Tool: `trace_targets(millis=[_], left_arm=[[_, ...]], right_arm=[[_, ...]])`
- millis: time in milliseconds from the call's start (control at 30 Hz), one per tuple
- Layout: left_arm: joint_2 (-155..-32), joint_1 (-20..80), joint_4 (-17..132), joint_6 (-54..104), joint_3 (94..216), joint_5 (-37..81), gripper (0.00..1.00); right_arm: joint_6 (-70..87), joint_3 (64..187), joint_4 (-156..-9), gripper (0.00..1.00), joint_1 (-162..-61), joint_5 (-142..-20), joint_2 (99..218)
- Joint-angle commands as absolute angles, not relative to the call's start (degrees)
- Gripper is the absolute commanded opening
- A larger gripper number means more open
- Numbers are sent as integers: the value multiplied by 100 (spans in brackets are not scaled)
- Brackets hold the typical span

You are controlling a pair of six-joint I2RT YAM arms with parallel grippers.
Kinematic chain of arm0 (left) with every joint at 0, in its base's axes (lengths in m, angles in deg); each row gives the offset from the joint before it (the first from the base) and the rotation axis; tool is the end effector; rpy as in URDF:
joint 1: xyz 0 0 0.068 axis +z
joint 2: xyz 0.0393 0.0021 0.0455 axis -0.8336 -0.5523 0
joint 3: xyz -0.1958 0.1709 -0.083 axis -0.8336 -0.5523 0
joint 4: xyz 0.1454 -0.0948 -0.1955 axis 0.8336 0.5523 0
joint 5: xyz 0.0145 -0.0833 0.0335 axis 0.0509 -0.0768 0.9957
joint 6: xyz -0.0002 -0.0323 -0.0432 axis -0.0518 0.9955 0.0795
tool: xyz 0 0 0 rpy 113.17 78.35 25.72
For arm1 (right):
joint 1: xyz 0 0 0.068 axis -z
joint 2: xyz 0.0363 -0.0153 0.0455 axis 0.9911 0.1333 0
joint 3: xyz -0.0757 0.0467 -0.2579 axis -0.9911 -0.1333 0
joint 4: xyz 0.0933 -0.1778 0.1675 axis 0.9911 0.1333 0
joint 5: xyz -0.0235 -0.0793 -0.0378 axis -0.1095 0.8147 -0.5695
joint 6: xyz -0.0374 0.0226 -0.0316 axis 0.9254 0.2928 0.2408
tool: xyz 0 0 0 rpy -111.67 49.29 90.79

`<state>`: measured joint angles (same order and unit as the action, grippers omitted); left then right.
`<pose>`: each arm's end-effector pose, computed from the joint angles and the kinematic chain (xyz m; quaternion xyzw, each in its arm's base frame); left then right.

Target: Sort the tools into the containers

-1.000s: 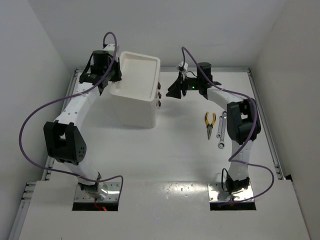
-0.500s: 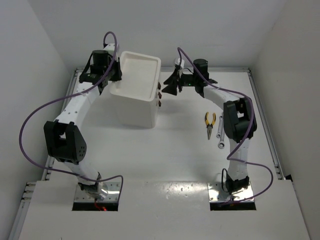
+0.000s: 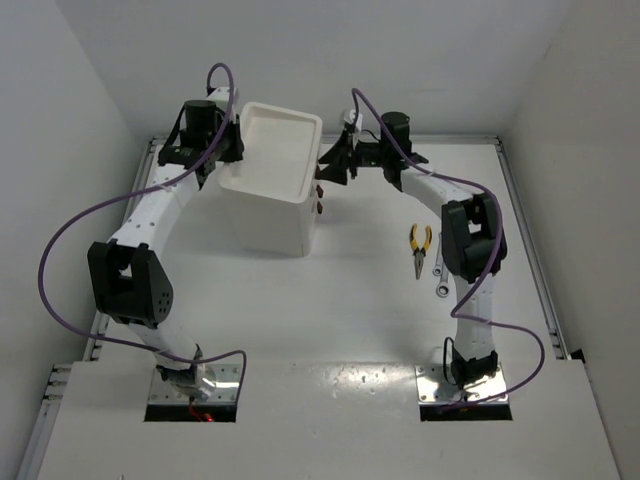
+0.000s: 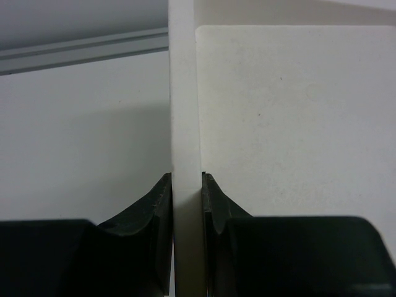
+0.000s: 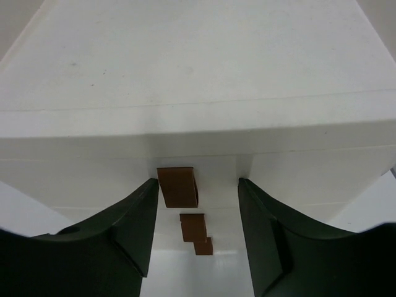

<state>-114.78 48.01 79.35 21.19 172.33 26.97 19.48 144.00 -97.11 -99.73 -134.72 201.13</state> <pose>0.3930 -0.0606 0.3555 0.0209 0.8525 -0.0992 0.5127 0.4643 0.1783 0.2422 -0.4328 0.6125 0.4657 0.4698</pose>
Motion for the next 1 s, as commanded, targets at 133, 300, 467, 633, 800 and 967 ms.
trace_targets(millis=[133, 300, 467, 633, 800, 967], left_arm=[[-11948, 4689, 8865, 2353, 16868, 1884, 0], [-11948, 4742, 8865, 2475, 16816, 2006, 0], [-11886, 4794, 8813, 2599, 16763, 2217, 0], [-11834, 4848, 8760, 2652, 16763, 2270, 0], [-11781, 4848, 8760, 2713, 16763, 2402, 0], [-11720, 4900, 8708, 2766, 16711, 2621, 0]], right_arm=[[1956, 14686, -10063, 22, -10282, -13528, 20177], [1956, 14581, -9930, 0, -10282, -13422, 20055], [2052, 14080, -9948, 0, -10081, -13238, 19633], [2482, 13861, -9298, 0, -9650, -13238, 19255], [2904, 13667, -8544, 0, -9272, -13238, 19035], [3353, 13369, -7980, 0, -8894, -13238, 18763]])
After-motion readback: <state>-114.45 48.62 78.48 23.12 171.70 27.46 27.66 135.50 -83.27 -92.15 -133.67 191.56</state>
